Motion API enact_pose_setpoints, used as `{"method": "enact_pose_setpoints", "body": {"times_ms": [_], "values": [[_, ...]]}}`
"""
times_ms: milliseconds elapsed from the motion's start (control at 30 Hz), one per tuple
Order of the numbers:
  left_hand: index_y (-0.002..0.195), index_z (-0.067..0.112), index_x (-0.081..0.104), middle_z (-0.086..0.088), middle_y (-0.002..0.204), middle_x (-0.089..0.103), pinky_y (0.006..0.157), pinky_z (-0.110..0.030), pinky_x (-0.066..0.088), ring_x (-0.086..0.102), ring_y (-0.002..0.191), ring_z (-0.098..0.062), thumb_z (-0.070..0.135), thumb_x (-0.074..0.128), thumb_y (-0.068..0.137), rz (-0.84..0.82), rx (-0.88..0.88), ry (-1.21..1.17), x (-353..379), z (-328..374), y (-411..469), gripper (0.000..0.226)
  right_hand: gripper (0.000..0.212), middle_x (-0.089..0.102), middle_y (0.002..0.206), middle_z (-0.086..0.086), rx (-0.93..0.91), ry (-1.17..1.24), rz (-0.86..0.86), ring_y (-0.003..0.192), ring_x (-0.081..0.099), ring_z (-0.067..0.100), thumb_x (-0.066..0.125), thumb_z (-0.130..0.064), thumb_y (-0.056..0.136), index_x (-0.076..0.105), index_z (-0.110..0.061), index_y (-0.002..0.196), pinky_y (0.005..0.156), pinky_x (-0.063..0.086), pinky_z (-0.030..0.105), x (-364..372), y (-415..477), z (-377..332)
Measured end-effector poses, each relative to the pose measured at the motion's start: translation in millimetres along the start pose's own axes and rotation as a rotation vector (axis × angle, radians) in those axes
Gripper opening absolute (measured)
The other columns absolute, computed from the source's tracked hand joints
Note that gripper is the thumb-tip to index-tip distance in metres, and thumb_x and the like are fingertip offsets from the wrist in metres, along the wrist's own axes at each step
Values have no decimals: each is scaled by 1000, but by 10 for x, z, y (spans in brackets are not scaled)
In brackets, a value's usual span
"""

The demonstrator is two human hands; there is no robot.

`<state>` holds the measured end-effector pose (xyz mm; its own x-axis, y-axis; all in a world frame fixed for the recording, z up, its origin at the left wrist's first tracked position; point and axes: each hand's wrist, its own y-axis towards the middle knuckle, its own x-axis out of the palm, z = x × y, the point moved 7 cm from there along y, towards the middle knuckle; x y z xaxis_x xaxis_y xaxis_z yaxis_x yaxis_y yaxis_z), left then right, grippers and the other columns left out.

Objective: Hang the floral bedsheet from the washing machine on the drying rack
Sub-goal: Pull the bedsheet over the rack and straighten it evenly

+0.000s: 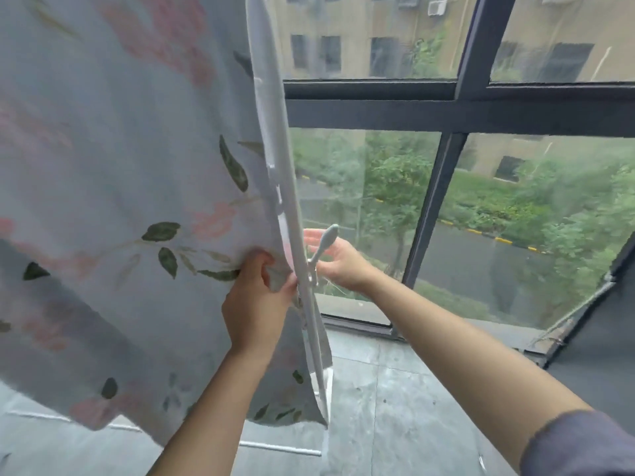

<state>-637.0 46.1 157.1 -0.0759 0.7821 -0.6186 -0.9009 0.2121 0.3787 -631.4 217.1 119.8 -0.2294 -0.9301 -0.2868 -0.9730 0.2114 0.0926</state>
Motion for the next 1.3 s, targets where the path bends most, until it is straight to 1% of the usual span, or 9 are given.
{"method": "enact_pose_setpoints", "body": {"times_ms": [100,167,233,367,533,733,1033,1167,1300], "values": [[77,28,48,5,62,46,53,-29,30,48,58,-18,35,65,81,116,-91,54,-9,76,-7,20,35,68,105,-3,-49,4,-194,100,65,9,67,0,83,63,-14,114,91,49,26,156,125,-69],[76,23,52,5,65,52,58,-27,31,49,61,-18,24,61,85,184,-152,56,-34,85,-21,12,22,65,75,-16,-67,-40,-183,72,59,-12,64,0,82,67,-20,89,71,44,10,161,164,-88],[83,17,54,6,67,54,61,-24,31,48,62,-13,15,57,87,266,-242,-42,-107,-12,-56,5,26,59,58,-20,-79,-43,-141,56,52,-15,59,2,82,63,-22,72,62,40,10,115,196,-88],[96,7,43,5,74,45,60,-20,33,44,58,0,5,44,92,459,-379,-255,-308,-245,-173,4,17,67,92,-4,-53,225,-351,83,62,5,58,-6,86,62,-17,99,82,51,26,174,205,-102],[104,5,41,10,79,46,61,-8,35,43,64,-2,10,38,97,571,-399,-161,-391,-170,-360,8,40,64,117,-5,10,397,-705,110,59,13,60,-28,86,55,-26,125,100,45,38,363,223,-3],[119,18,48,18,86,60,69,-15,41,55,73,10,18,57,92,688,-532,-65,-188,-9,-685,28,16,70,87,-10,-38,424,-802,81,63,-1,60,-5,91,61,5,103,81,49,19,383,442,33],[79,7,49,5,64,52,54,-15,35,43,65,-18,10,56,90,764,-652,199,23,341,-814,14,34,61,113,3,-121,429,-1269,109,56,14,63,0,87,58,-15,117,101,45,30,455,239,-94],[82,7,52,0,68,54,60,-27,33,48,70,-23,7,57,89,797,-669,256,27,415,-864,9,22,63,84,-9,-187,443,-1223,78,57,-4,59,6,88,62,-16,87,81,44,13,435,257,-109],[78,4,52,1,65,55,61,-26,34,47,67,-16,4,58,88,821,-654,277,71,505,-844,12,16,50,69,-2,-178,454,-1090,65,46,8,51,-1,94,52,-8,80,65,37,17,349,407,15]]}}
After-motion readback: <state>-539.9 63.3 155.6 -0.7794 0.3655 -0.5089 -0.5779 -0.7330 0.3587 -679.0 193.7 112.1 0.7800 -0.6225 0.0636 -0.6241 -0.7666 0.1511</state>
